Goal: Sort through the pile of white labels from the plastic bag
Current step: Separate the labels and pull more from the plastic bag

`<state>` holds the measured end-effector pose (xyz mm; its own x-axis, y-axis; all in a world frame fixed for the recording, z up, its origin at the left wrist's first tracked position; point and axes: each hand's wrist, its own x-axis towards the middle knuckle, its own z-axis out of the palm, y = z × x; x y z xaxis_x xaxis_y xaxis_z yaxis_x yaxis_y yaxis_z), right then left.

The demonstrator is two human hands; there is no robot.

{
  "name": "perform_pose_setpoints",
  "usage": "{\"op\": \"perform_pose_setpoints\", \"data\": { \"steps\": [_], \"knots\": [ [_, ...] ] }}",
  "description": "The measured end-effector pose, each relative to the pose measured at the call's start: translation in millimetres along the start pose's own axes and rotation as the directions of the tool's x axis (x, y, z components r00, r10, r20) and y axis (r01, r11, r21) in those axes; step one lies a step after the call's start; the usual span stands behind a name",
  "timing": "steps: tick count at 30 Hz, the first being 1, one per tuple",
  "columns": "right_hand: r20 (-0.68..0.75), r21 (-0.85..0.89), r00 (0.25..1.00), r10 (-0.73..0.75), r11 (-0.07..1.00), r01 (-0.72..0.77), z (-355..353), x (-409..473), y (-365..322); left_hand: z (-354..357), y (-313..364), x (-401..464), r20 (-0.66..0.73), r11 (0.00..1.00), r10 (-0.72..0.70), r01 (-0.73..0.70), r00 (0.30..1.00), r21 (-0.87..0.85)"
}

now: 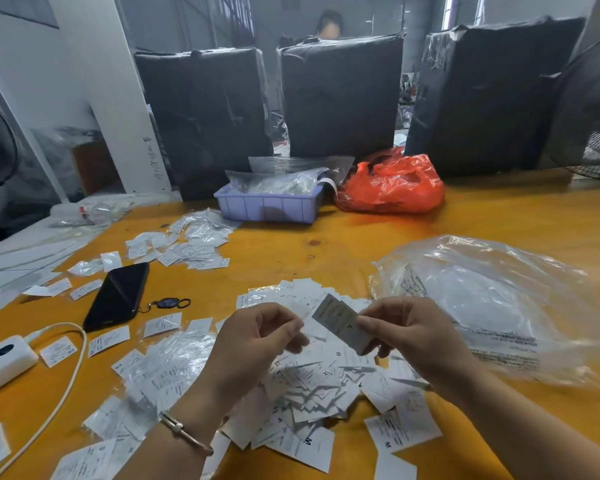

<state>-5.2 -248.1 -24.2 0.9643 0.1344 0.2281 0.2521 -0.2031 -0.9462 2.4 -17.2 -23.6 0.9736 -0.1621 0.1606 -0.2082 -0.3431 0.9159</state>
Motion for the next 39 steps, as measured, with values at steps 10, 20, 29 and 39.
{"op": "perform_pose_setpoints", "data": {
  "steps": [10, 20, 29, 39],
  "knots": [
    [0.194, -0.761, 0.843, -0.501, 0.466, 0.452, 6, -2, 11, -3, 2, 0, 0.100, 0.981, 0.076, -0.092, 0.992, 0.170],
    [0.053, -0.095, 0.994, -0.099, 0.990, 0.103, 12, -6, 0, -2, 1, 0, 0.083, 0.965, 0.157, -0.171, 0.984, 0.198],
    [-0.136, 0.055, 0.990, -0.026, 0.998, 0.034, 3, -2, 3, -4, -10, 4, -0.012, 0.954, -0.031, 0.033, 0.999, 0.299],
    [-0.073, 0.174, 0.993, -0.092, 0.979, 0.103, 6, -4, -3, 5, 6, -1, 0.032, 0.998, 0.032, -0.030, 0.999, -0.063]
  ]
}}
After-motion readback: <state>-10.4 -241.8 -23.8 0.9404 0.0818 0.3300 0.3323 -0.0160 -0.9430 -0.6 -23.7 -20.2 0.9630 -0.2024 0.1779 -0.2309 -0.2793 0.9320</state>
